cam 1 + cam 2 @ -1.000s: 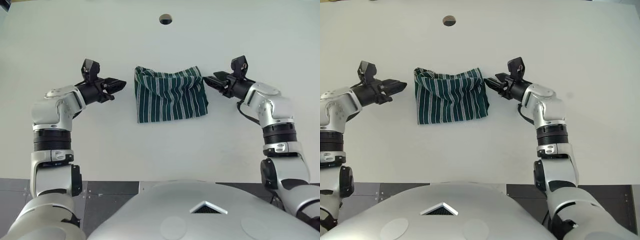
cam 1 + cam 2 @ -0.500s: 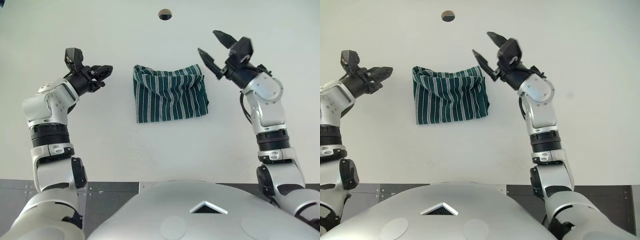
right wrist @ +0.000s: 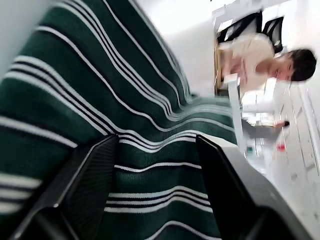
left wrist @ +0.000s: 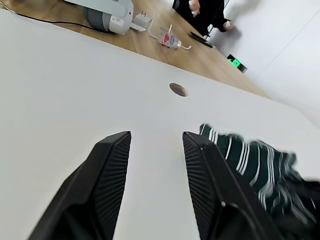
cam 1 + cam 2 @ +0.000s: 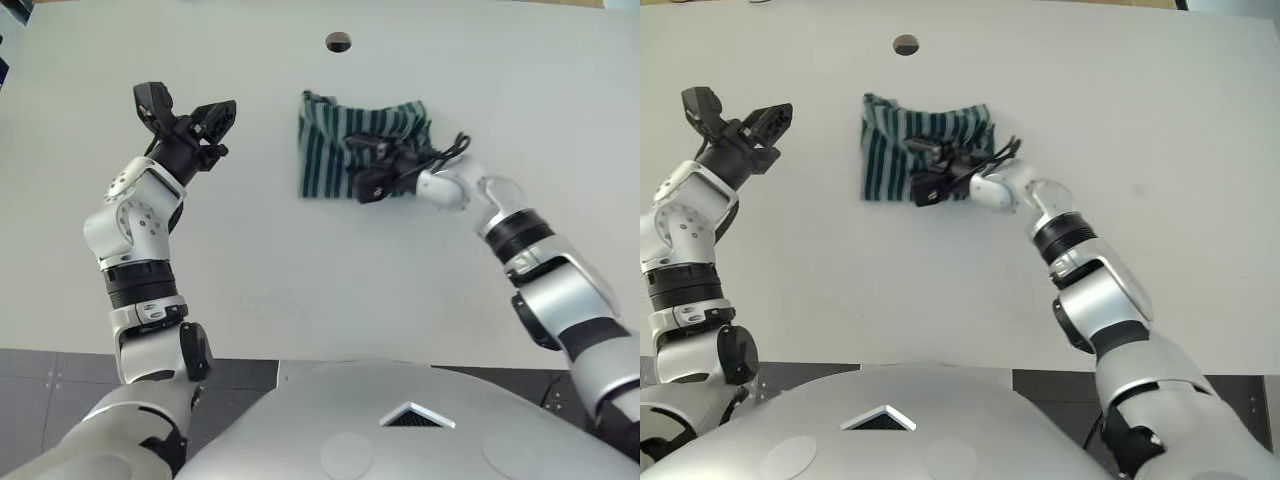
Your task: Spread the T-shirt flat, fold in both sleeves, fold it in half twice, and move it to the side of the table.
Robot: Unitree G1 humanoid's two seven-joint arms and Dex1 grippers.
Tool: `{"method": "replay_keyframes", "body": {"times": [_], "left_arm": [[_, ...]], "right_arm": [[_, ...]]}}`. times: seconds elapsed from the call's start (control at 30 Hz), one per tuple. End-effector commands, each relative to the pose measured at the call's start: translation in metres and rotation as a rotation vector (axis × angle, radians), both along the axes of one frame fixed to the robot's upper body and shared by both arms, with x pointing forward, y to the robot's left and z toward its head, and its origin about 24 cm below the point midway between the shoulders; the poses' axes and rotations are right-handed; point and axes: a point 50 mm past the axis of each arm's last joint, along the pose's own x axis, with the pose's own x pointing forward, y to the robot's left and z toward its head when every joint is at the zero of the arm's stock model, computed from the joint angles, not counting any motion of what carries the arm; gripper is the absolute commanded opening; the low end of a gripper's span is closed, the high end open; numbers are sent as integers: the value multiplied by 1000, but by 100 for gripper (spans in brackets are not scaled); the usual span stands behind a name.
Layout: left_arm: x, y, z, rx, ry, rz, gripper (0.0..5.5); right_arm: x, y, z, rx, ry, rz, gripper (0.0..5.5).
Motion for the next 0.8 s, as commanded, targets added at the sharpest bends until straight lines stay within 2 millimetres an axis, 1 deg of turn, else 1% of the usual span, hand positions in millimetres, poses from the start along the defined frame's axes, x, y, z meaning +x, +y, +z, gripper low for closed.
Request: {"method": "replay_keyframes", "body": {"times": [0.03, 0.07, 0.1, 0.17, 0.2, 0.27, 0.33, 0.37, 0.47, 0.53, 0.57, 0.6, 0.63, 0.7, 0.77, 0.8], "left_arm": [[-3, -16, 6, -30, -54, 7, 192], [-1, -18, 8, -43, -70, 16, 192], [1, -20, 10, -55, -82, 25, 192], [6, -24, 10, -77, -94, 40, 192], [8, -28, 10, -87, -99, 41, 192], [12, -37, 10, -105, -113, 34, 192], [21, -46, 9, -111, -124, 16, 192], [27, -52, 9, -115, -130, 5, 192], [44, -71, 16, -123, -192, -27, 192], [53, -81, 26, -131, -255, -26, 192], [57, -85, 31, -154, -289, -18, 192], [61, -89, 35, -180, -309, -11, 192], [64, -94, 37, -196, -325, -10, 192], [71, -101, 40, -207, -352, -15, 192], [76, -100, 50, -99, -459, 34, 192], [79, -99, 58, -54, -525, 73, 192]], "right_arm": [[-27, -161, 8, -265, 502, -399, 289], [-31, -194, 23, -281, 574, -502, 289], [-36, -221, 36, -299, 627, -593, 289], [-44, -260, 54, -320, 662, -759, 289], [-49, -275, 60, -328, 678, -838, 289], [-55, -296, 67, -325, 677, -976, 289], [-54, -302, 70, -273, 643, -1040, 289], [-50, -298, 71, -222, 603, -1024, 289], [-24, -274, 84, 22, 407, -926, 289], [0, -250, 107, 268, 196, -856, 289], [13, -232, 124, 429, 62, -800, 289], [21, -215, 137, 572, -44, -750, 289], [26, -197, 144, 711, -124, -698, 289], [32, -160, 145, 951, -181, -637, 289], [37, -124, 134, 1223, -137, -636, 289], [38, -111, 128, 1333, -110, -652, 289]]}}
